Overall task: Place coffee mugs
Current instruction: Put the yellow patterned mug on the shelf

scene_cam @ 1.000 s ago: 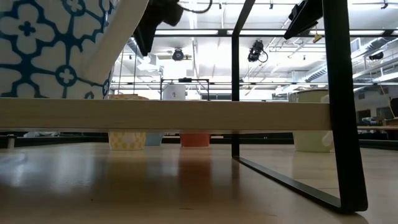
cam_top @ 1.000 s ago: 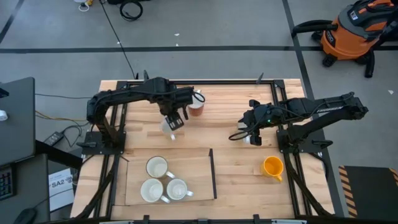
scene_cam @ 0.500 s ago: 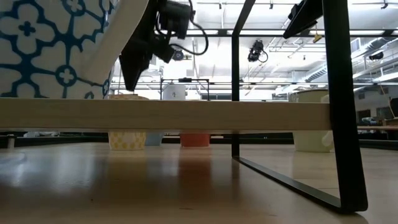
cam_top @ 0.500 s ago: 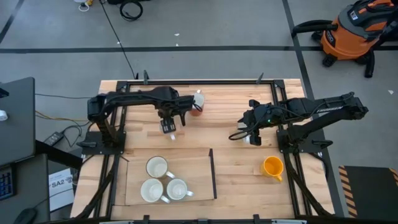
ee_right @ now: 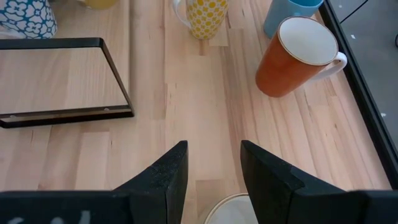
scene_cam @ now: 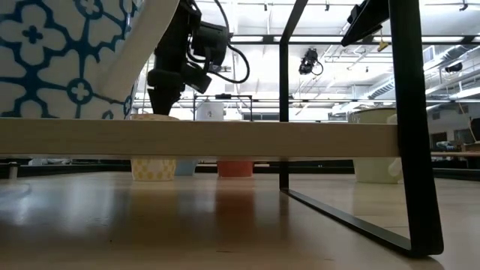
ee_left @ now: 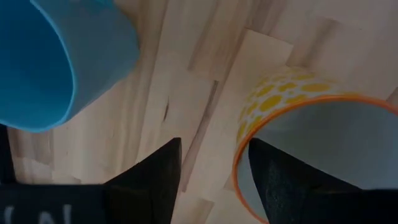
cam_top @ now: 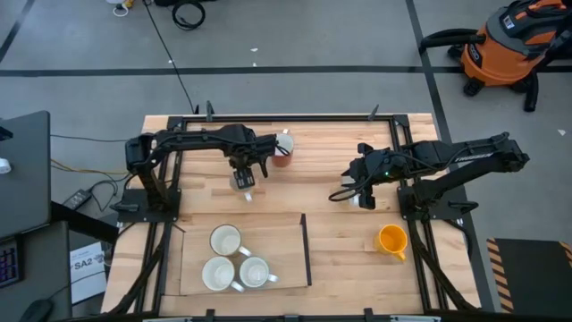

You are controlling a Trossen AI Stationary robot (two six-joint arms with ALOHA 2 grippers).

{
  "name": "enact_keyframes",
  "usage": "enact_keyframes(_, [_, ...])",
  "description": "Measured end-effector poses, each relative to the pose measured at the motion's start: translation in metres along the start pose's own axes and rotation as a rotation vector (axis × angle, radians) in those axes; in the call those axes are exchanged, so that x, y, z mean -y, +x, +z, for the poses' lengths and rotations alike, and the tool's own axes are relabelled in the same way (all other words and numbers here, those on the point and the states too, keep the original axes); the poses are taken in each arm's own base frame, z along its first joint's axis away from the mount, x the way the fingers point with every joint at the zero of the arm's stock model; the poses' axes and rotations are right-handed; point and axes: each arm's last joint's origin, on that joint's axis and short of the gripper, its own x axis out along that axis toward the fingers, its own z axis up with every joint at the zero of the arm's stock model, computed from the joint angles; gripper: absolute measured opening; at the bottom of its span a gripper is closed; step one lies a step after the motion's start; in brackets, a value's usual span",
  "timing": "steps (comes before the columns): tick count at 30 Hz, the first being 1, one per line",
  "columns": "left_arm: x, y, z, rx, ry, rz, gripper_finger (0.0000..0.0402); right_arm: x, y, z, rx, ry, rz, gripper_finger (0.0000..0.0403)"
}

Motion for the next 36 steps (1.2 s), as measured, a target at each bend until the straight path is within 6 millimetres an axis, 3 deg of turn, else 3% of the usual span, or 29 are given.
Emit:
enact_keyframes(18, [0.003, -0.001, -0.001, -0.013, -0.101, -0.109, 0.0018, 0.000, 0.000, 0.000, 0.000, 0.000, 0.000, 0.0153])
enact_keyframes(27, [0.003, -0.012, 0.001, -0.020, -0.203, -0.164, 0.0015, 0.000, 0.000, 0.000, 0.000, 0.000, -0.001, 0.0153])
enact_keyframes(36, [0.017, -0.060, 0.011, 0.047, -0.342, -0.322, 0.0014, 0.000, 0.000, 0.000, 0.000, 0.000, -0.001, 0.0153])
